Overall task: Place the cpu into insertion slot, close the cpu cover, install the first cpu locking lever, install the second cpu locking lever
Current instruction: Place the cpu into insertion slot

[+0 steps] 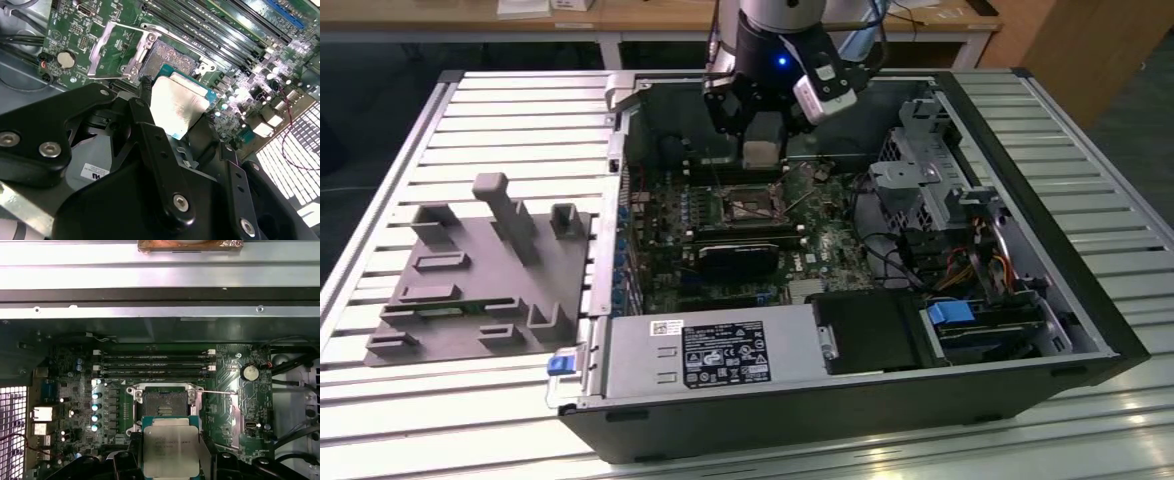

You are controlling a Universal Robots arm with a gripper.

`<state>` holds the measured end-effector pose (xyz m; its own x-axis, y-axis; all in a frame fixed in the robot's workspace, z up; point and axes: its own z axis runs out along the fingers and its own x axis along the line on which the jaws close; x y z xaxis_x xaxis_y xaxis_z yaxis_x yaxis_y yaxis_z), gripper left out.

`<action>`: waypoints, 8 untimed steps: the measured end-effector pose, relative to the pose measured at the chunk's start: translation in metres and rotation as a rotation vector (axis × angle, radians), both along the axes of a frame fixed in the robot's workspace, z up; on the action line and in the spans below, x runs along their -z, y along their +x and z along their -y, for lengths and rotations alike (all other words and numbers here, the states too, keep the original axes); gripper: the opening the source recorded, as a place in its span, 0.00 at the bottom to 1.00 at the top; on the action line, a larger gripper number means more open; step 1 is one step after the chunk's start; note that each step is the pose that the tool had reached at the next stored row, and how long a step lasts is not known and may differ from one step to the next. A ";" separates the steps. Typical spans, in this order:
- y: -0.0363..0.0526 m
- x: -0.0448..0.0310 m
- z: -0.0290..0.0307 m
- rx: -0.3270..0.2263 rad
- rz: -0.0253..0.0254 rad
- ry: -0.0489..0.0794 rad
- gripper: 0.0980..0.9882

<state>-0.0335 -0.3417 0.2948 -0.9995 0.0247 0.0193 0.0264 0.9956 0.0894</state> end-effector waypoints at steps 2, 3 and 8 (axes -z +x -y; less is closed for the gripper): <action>0.0000 0.0027 0.0000 0.000 0.0000 0.000 0.49; 0.0000 0.0040 0.0000 0.000 0.0000 0.000 0.49; 0.0000 0.0105 0.0000 0.000 0.0000 0.000 0.49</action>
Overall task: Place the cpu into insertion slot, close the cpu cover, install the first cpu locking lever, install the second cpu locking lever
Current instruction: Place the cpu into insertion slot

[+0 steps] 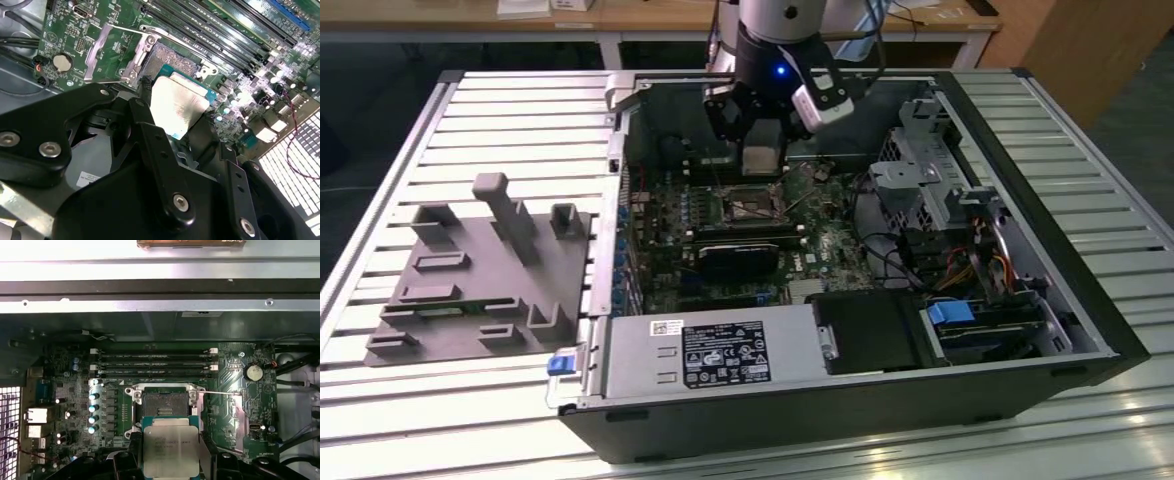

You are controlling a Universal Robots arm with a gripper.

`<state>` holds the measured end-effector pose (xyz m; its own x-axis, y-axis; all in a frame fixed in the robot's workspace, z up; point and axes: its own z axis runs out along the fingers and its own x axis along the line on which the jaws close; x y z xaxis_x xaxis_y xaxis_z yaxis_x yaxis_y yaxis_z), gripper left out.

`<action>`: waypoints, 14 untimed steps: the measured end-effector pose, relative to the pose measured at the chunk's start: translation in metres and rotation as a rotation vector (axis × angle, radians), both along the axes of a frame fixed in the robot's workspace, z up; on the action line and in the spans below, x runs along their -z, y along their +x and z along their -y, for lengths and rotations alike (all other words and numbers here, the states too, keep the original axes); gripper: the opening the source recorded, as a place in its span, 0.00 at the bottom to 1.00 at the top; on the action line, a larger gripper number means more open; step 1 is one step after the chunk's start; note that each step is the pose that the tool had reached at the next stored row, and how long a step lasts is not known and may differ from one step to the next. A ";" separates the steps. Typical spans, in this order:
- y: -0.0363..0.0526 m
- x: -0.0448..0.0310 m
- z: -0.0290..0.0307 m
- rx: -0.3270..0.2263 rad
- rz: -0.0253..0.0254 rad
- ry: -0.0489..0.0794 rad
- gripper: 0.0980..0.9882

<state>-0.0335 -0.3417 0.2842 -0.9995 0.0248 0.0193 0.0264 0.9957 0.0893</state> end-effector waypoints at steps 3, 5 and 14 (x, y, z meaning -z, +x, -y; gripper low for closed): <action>0.0000 0.0030 0.0000 0.000 0.0001 0.000 0.49; 0.0000 0.0030 0.0000 0.000 -0.0001 0.000 0.49; 0.0000 0.0037 0.0000 0.066 0.0000 0.000 0.49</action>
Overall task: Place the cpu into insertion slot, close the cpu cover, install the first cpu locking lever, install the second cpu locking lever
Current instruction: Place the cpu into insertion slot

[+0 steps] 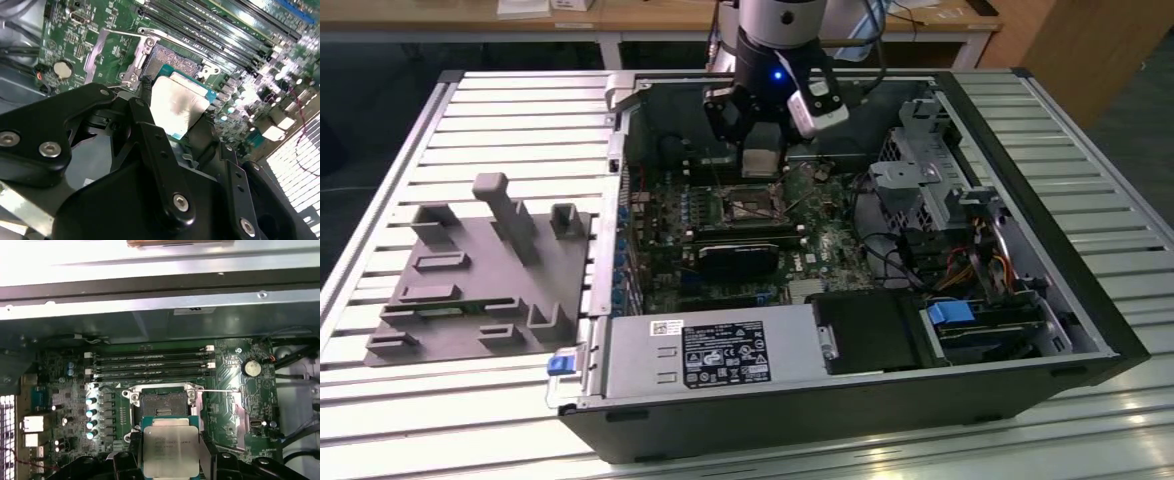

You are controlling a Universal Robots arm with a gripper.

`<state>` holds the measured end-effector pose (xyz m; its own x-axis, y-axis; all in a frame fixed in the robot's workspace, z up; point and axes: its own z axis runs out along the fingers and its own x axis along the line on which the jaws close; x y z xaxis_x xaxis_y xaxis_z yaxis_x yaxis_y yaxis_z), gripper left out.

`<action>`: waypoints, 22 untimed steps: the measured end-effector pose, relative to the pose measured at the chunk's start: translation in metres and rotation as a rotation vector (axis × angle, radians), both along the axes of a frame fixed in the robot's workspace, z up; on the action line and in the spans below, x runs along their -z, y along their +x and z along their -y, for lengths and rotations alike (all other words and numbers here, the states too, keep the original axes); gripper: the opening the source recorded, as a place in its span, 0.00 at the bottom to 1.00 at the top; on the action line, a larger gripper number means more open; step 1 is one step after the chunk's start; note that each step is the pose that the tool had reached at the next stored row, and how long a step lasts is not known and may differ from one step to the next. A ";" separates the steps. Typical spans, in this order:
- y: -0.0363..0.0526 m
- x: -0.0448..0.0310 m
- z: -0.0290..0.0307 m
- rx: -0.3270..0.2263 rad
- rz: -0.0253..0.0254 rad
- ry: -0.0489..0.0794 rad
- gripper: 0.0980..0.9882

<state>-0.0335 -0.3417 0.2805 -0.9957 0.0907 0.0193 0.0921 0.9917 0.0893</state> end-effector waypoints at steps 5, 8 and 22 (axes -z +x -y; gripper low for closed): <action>0.0000 0.0004 0.0000 0.078 0.0000 0.000 0.49; 0.0000 0.0007 0.0000 0.129 0.0000 0.000 0.49; 0.0000 0.0023 0.0000 0.370 0.0000 0.000 0.49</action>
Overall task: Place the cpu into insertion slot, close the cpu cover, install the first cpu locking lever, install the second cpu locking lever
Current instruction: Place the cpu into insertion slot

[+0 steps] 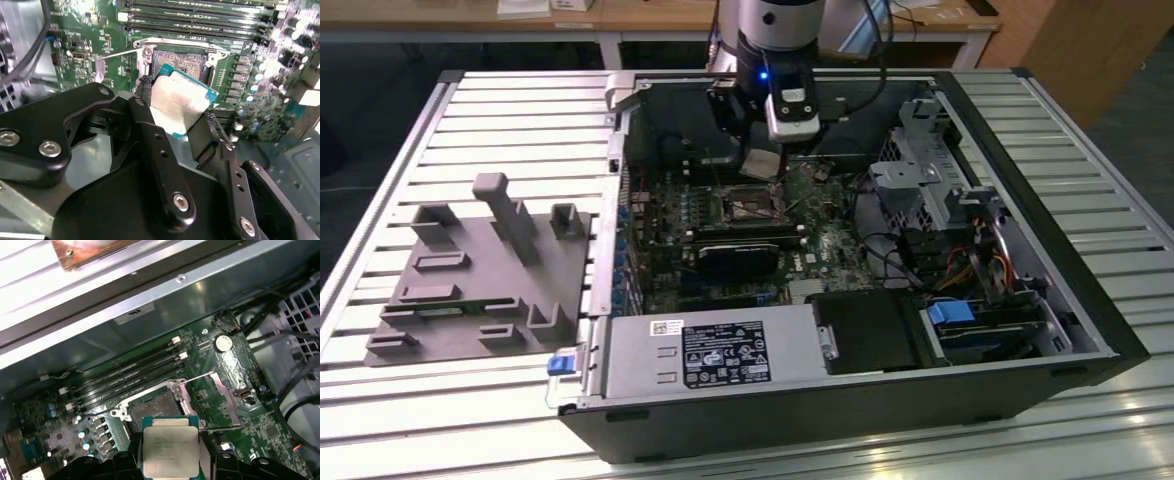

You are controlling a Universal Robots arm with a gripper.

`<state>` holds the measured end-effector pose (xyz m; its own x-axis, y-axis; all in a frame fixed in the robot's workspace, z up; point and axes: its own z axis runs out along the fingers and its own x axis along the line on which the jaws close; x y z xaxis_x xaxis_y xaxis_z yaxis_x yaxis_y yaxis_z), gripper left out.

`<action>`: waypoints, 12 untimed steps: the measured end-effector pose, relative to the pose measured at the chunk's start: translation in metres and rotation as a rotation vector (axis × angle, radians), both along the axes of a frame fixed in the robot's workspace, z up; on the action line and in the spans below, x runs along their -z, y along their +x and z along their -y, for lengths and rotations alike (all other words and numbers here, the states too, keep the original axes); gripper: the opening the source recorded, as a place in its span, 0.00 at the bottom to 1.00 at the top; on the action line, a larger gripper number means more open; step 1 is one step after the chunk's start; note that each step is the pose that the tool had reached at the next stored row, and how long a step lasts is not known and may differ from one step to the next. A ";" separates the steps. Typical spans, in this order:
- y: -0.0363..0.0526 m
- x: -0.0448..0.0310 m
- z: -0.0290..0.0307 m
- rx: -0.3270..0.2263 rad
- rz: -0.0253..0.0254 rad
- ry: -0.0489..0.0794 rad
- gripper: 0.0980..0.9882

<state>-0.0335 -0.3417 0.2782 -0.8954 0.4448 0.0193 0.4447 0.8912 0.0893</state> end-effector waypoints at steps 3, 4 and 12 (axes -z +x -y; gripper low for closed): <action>0.0000 0.0003 0.0000 0.052 0.0000 0.000 0.49; 0.0000 0.0004 0.0000 0.070 0.0000 0.000 0.49; 0.0000 0.0013 0.0000 0.210 0.0000 0.000 0.49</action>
